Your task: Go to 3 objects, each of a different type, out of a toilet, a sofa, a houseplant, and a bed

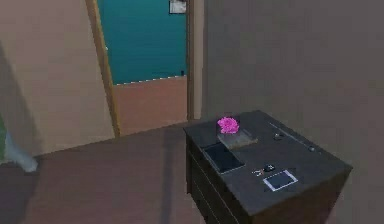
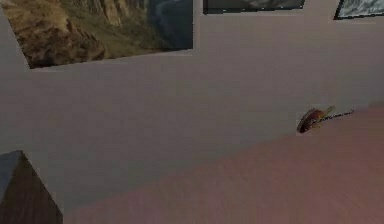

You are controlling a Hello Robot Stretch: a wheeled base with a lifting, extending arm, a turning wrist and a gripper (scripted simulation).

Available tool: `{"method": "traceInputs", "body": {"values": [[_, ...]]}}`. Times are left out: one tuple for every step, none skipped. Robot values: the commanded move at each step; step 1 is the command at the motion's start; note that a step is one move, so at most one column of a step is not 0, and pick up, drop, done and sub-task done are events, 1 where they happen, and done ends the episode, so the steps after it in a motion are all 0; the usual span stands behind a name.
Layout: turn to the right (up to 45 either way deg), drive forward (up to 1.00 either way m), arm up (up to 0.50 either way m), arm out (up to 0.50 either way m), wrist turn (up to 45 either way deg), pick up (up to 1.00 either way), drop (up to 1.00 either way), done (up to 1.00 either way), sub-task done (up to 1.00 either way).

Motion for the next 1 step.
{"method": "traceInputs", "body": {"values": [[0.0, 0.3, 0.0, 0.0, 0.0, 0.0, 0.0, 0.0, 0.0]]}}
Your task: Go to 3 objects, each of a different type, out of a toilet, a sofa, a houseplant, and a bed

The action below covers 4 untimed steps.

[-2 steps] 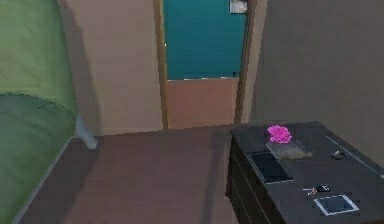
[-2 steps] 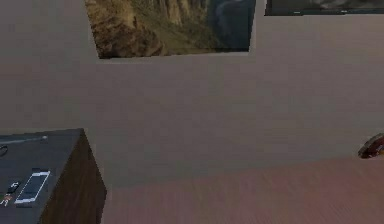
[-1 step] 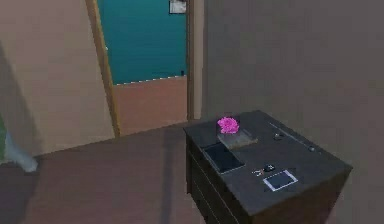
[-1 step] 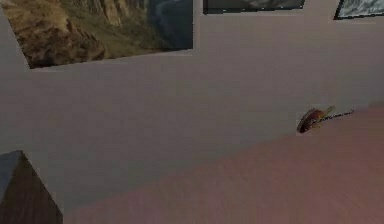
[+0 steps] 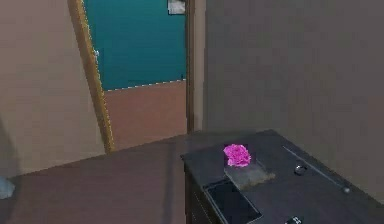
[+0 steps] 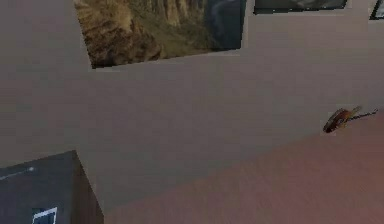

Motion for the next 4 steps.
{"method": "traceInputs", "body": {"values": [[-39.0, 0.0, 0.0, 0.0, 0.0, 0.0, 0.0, 0.0, 0.0], [0.0, 0.65, 0.0, 0.0, 0.0, 0.0, 0.0, 0.0, 0.0], [33.0, 0.0, 0.0, 0.0, 0.0, 0.0, 0.0, 0.0, 0.0], [0.0, 0.45, 0.0, 0.0, 0.0, 0.0, 0.0, 0.0, 0.0]]}}
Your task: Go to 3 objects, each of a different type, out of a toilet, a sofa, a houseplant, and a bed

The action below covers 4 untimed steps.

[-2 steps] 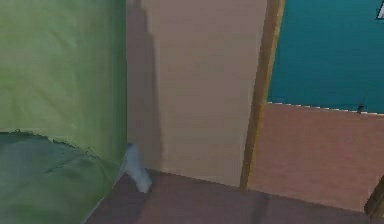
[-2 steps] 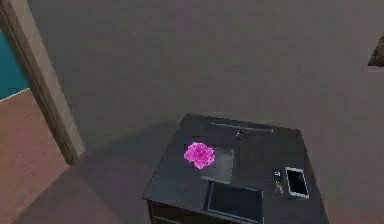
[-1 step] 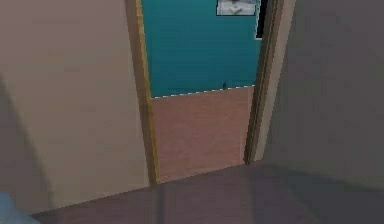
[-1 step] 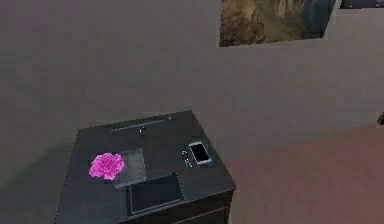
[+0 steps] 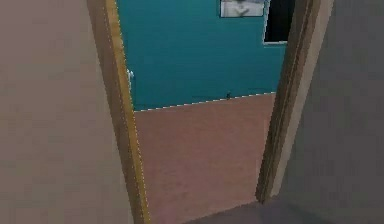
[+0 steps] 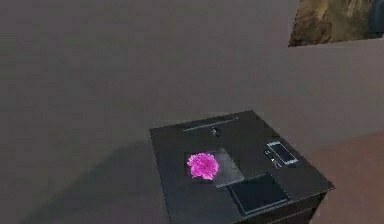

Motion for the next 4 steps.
{"method": "traceInputs", "body": {"values": [[6.0, 0.0, 0.0, 0.0, 0.0, 0.0, 0.0, 0.0, 0.0], [0.0, 1.0, 0.0, 0.0, 0.0, 0.0, 0.0, 0.0, 0.0], [9.0, 0.0, 0.0, 0.0, 0.0, 0.0, 0.0, 0.0, 0.0], [0.0, 0.35, 0.0, 0.0, 0.0, 0.0, 0.0, 0.0, 0.0]]}}
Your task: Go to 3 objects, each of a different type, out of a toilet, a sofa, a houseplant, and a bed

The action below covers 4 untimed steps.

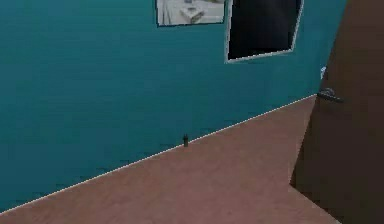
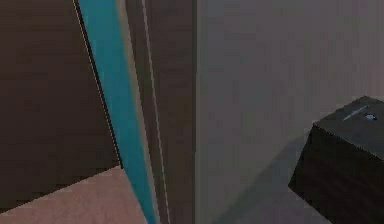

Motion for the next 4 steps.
{"method": "traceInputs", "body": {"values": [[-27.0, 0.0, 0.0, 0.0, 0.0, 0.0, 0.0, 0.0, 0.0], [0.0, 0.3, 0.0, 0.0, 0.0, 0.0, 0.0, 0.0, 0.0], [45.0, 0.0, 0.0, 0.0, 0.0, 0.0, 0.0, 0.0, 0.0], [0.0, 1.0, 0.0, 0.0, 0.0, 0.0, 0.0, 0.0, 0.0]]}}
